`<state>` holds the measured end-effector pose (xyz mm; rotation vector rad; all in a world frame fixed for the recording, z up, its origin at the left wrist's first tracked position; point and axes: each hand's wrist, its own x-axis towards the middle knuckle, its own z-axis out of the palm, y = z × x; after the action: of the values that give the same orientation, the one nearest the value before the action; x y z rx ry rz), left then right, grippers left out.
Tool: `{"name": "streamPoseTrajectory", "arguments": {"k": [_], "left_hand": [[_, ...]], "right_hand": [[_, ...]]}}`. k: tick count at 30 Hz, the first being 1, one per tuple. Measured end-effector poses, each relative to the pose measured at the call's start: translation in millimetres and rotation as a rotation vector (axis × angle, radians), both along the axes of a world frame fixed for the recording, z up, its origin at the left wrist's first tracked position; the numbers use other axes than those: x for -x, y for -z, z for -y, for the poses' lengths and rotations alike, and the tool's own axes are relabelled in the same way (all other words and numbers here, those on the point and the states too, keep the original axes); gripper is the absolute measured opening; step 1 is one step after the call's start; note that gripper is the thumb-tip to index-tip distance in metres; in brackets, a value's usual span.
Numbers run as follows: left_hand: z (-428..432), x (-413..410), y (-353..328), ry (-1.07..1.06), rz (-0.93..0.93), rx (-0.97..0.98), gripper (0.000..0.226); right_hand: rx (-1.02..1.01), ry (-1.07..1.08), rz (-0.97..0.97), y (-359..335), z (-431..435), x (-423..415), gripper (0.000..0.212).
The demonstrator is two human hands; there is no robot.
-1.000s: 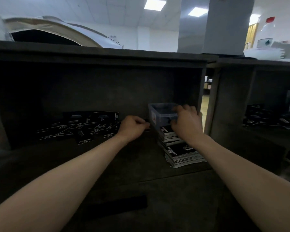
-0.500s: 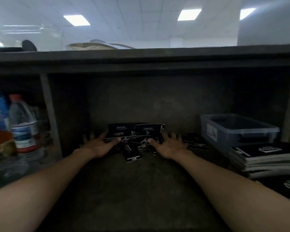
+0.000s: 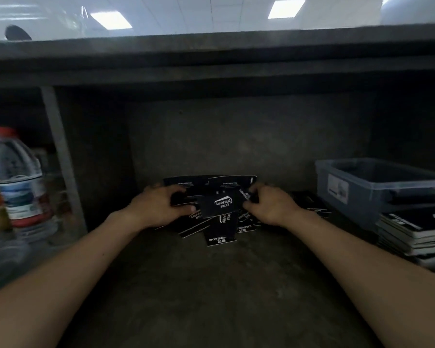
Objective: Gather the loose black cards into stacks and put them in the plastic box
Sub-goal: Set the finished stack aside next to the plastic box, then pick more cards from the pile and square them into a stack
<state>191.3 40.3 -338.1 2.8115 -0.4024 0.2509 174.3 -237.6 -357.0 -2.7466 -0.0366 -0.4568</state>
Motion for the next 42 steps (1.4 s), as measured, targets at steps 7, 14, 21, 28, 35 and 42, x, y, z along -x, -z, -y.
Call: {"name": "streamPoseTrajectory", "arguments": {"k": [7, 14, 21, 28, 35, 42], "left_hand": [[11.8, 7.1, 8.0, 0.151, -0.217, -0.132, 0.077], [8.0, 11.2, -4.9, 0.275, -0.091, -0.011, 0.060], [9.8, 10.1, -0.5, 0.234, -0.146, 0.093, 0.062], [10.0, 11.2, -0.8, 0.200, -0.126, 0.168, 0.037], [18.2, 16.8, -10.4, 0.173, -0.218, 0.531, 0.017], [18.8, 19.1, -13.5, 0.116, -0.211, 0.801, 0.089]], "right_hand": [[0.149, -0.106, -0.130, -6.4, -6.7, 4.1, 0.060], [0.053, -0.394, -0.269, -19.5, -14.0, 24.5, 0.056], [0.014, -0.364, -0.337, -29.8, -0.8, 29.8, 0.047], [0.032, -0.351, -0.378, -34.3, -5.8, 36.0, 0.060], [-0.051, -0.388, -0.427, -36.7, -3.2, 39.6, 0.047], [-0.071, -0.466, -0.455, -33.7, -19.3, 41.4, 0.060]]}}
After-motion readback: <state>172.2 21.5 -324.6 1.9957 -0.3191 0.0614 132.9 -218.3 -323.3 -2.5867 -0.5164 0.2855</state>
